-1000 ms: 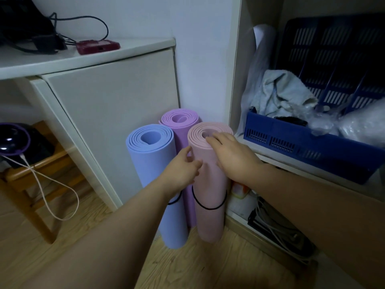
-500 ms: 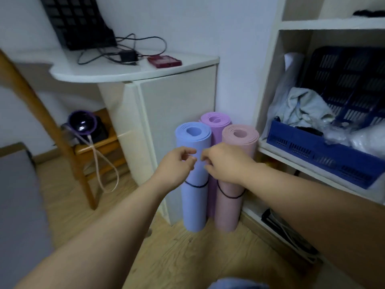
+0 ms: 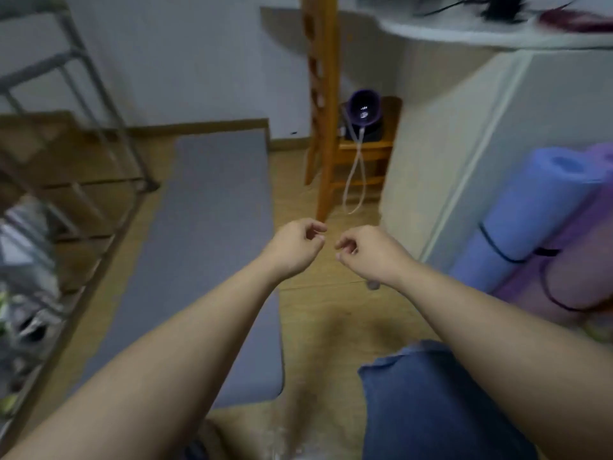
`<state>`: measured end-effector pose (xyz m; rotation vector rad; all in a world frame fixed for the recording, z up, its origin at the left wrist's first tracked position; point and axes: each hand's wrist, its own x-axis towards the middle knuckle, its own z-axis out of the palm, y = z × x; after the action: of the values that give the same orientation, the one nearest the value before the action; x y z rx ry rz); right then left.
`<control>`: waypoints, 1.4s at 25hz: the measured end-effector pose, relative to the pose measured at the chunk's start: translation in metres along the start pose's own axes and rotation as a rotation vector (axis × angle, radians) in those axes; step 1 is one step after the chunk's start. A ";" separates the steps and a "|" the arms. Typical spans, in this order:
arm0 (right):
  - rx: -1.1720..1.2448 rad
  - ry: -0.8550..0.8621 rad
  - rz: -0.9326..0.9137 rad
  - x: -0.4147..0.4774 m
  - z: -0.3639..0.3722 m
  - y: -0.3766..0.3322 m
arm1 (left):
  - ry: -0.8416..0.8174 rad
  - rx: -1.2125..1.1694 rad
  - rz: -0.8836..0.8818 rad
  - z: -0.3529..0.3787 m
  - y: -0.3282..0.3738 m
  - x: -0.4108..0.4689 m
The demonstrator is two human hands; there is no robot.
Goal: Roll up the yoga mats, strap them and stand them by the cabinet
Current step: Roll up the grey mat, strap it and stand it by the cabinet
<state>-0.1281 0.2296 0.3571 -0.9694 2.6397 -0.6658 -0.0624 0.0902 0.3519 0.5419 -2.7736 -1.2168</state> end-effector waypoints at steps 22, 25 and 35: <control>0.483 -0.647 0.734 0.157 0.422 0.075 | -0.274 -0.059 -0.701 0.136 -0.382 0.047; 0.534 -0.664 0.936 0.163 0.461 0.086 | -0.287 -0.088 -0.744 0.152 -0.411 0.054; 0.801 -0.534 0.927 0.156 0.503 0.094 | -0.260 -0.146 -0.787 0.163 -0.441 0.061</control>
<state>-0.1047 0.0238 -0.1355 0.2804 1.7517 -0.9008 -0.0231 -0.0924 -0.0842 1.6663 -2.6928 -1.6919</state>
